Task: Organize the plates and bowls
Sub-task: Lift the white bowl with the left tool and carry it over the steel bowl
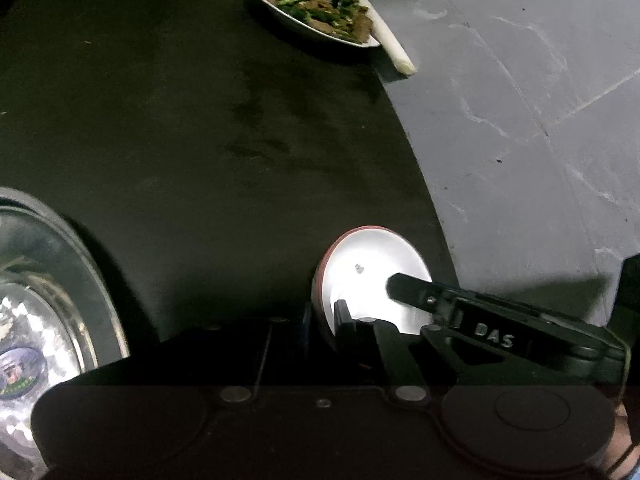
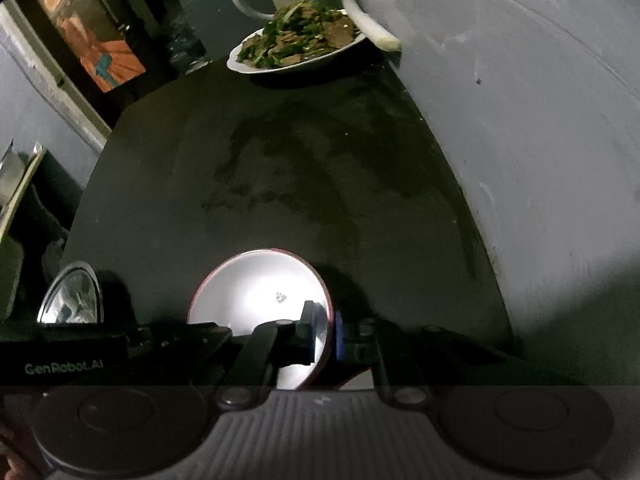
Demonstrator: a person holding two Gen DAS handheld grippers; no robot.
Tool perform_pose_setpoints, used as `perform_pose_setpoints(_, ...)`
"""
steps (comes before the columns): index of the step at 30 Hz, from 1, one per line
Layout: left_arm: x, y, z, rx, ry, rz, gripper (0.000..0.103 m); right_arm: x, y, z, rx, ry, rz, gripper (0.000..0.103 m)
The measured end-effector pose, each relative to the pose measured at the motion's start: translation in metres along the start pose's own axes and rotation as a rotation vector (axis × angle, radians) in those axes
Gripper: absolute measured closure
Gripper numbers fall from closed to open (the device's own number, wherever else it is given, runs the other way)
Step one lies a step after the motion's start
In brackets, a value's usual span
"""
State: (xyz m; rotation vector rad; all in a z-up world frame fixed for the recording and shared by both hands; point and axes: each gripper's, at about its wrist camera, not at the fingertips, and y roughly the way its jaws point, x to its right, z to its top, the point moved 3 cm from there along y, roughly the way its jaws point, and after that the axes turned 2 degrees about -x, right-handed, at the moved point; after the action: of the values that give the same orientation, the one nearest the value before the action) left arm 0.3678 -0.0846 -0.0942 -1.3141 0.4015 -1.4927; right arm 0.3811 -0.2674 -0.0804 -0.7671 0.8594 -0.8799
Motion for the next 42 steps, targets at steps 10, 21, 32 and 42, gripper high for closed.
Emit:
perform_pose_setpoints(10,-0.005,-0.041,-0.002,0.081,-0.001,-0.05,0.094,-0.014,-0.026,-0.003,0.082,0.014,0.045,0.096)
perform_pose_setpoints(21,-0.002,-0.091,-0.029,0.104,0.051,-0.118,0.094,-0.041,-0.074,-0.029,0.18,0.016,0.039,0.096)
perform_pose_setpoints(32,-0.01,-0.118,-0.074,0.089,0.058,-0.105,0.094,-0.064,-0.1,-0.078,0.226,0.035,0.033,0.095)
perform_pose_setpoints(42,-0.045,-0.128,-0.117,-0.02,0.017,-0.055,0.094,-0.085,-0.098,-0.121,0.157,0.021,0.076,0.095)
